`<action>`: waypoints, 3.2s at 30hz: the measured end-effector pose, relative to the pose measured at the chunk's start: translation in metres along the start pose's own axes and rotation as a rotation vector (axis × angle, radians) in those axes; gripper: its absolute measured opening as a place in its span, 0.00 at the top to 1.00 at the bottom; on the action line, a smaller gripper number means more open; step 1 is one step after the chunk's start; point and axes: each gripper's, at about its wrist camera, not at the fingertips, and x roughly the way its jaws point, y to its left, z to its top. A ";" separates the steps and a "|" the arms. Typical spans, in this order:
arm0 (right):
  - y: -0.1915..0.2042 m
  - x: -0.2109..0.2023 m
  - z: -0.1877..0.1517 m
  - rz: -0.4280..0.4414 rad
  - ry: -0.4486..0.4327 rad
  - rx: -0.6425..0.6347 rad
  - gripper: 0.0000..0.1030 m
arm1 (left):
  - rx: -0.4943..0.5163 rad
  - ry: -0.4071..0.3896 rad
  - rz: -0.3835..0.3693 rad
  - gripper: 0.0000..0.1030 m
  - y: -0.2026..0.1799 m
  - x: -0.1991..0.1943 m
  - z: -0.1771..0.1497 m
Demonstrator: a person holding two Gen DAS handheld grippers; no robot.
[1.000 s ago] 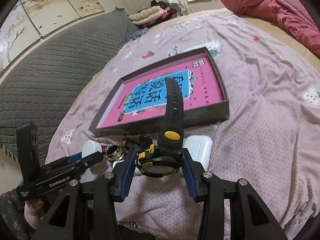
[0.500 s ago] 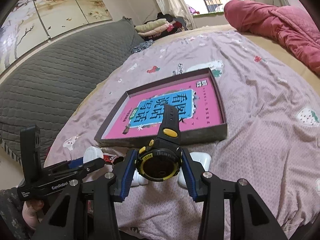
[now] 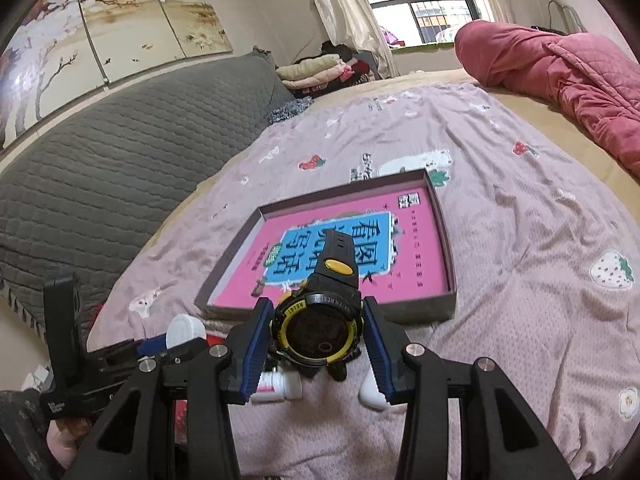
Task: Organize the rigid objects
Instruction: 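Lift the white cap with the left gripper while the right gripper grasps and lifts the watch, then set the white cap on the book with the left gripper while the right carries the watch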
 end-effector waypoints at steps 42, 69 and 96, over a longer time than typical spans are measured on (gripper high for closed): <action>-0.034 0.066 0.019 -0.020 0.046 0.113 0.56 | -0.083 -0.014 0.035 0.48 0.012 0.067 0.074; -0.047 0.086 0.018 -0.097 0.115 0.142 0.56 | -0.059 0.018 0.069 0.48 0.012 0.090 0.063; -0.025 0.090 0.013 -0.387 0.168 -0.122 0.56 | -0.013 -0.023 0.080 0.38 0.012 0.076 0.059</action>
